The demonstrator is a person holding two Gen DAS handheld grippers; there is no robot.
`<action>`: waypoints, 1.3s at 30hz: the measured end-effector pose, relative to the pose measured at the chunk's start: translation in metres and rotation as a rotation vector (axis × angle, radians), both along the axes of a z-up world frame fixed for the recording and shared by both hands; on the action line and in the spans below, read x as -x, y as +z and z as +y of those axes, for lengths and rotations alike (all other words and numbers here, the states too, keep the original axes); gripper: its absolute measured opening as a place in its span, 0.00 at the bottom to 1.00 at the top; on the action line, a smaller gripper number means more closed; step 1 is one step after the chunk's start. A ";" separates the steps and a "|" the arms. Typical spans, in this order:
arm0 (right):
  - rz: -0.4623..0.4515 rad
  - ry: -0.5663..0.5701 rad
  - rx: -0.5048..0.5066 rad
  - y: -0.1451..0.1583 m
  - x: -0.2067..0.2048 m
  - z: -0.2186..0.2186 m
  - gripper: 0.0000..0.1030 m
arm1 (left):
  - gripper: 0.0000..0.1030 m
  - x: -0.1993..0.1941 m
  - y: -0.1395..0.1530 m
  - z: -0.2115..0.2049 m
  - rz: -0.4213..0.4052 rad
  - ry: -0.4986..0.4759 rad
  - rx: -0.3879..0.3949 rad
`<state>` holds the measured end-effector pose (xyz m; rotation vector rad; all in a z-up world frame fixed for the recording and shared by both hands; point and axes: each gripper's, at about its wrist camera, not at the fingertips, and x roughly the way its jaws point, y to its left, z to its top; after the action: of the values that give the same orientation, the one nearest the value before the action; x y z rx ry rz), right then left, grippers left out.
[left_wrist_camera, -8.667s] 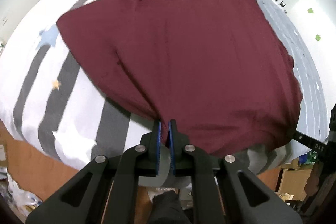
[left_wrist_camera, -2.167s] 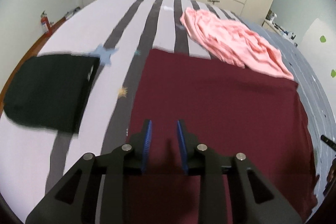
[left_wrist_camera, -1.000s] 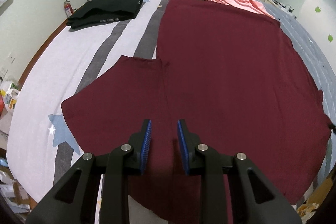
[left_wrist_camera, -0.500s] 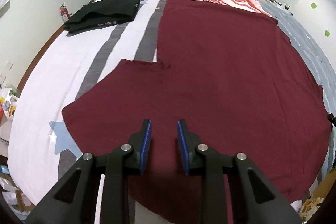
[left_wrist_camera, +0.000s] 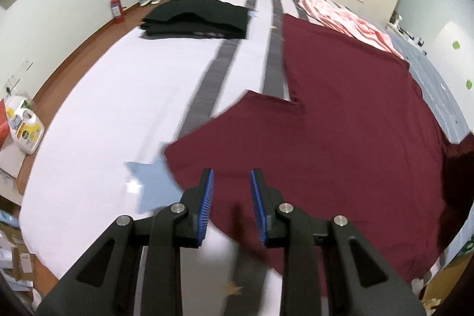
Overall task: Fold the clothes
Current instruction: 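Grasp the sweatshirt collar with the right gripper and fold it toward the hem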
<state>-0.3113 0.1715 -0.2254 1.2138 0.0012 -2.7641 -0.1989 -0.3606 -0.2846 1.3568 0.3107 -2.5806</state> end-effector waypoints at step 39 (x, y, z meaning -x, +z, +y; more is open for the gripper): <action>-0.317 0.119 0.035 -0.128 -0.114 -0.155 0.46 | 0.33 0.042 -0.052 -0.047 -0.062 -0.091 -0.182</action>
<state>-0.1971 0.0167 -0.3529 1.5727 -0.0038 -2.4341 -0.2413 -0.4078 -0.3367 1.5424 0.4954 -2.6311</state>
